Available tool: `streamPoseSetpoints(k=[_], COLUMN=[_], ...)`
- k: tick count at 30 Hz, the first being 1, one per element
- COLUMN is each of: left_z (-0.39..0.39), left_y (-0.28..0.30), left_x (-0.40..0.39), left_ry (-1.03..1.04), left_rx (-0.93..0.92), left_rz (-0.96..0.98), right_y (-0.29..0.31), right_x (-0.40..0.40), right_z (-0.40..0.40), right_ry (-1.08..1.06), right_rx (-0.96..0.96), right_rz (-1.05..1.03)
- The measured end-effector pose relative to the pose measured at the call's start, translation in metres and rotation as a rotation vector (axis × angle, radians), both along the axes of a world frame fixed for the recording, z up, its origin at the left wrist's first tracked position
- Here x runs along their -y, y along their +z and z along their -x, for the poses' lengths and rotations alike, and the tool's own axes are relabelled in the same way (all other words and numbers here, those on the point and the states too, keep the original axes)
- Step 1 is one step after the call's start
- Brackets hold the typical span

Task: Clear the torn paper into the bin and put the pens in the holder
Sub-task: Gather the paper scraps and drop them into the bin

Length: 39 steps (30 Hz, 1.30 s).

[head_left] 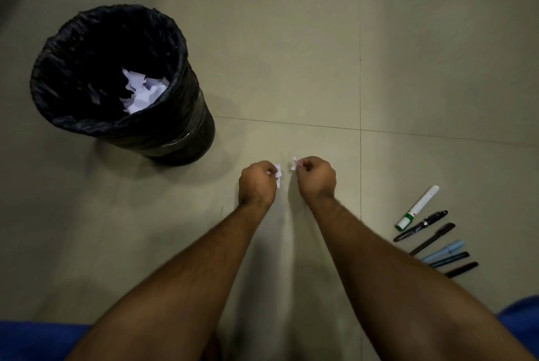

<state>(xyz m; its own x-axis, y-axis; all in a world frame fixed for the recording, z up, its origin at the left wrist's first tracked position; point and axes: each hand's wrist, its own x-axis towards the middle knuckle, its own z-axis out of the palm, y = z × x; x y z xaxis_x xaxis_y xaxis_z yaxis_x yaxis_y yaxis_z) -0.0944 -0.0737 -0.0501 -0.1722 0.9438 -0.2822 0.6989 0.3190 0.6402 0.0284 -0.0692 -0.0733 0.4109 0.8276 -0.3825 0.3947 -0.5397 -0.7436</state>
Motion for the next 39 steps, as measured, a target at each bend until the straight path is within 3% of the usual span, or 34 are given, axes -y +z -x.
streamPoseSetpoints(k=[4, 12, 14, 17, 20, 23, 26, 31, 34, 39], left_z=[0.01, 0.043, 0.06, 0.102, 0.145, 0.173, 0.174, 0.137, 0.106, 0.061], left_y=[0.038, 0.134, 0.164, 0.206, 0.222, 0.216, 0.215, 0.209, 0.197, 0.161], left_x=[-0.003, -0.015, -0.024, -0.043, -0.061, -0.073, -0.074, -0.069, -0.067, -0.055], left_ry=[0.125, 0.239, 0.329, 0.482, 0.484, 0.388, 0.43, 0.401, 0.244, 0.019], left_rx=[0.079, 0.132, 0.13, 0.072, -0.078, -0.151, -0.178, 0.239, 0.165, -0.155], left_rz=[-0.106, -0.461, -0.588, -0.718, -0.568, -0.325, -0.308, -0.303, -0.254, -0.318], right_y=[0.04, 0.147, 0.173, 0.213, 0.241, 0.244, 0.237, 0.222, 0.201, 0.137], right_x=[-0.007, -0.037, -0.054, -0.076, -0.087, -0.098, -0.099, -0.088, -0.079, -0.055], right_z=[0.027, 0.081, 0.104, 0.143, 0.174, 0.193, 0.192, 0.166, 0.138, 0.088], right_ry=[-0.233, -0.142, -0.054, 0.169, 0.372, 0.486, 0.44, 0.215, 0.091, -0.014], right_rx=[-0.415, -0.659, -0.624, -0.416, -0.203, -0.015, -0.022, -0.148, -0.182, -0.17], right_rz=[-0.036, -0.26, -0.338, -0.489, -0.56, -0.44, -0.382, -0.382, -0.358, -0.223])
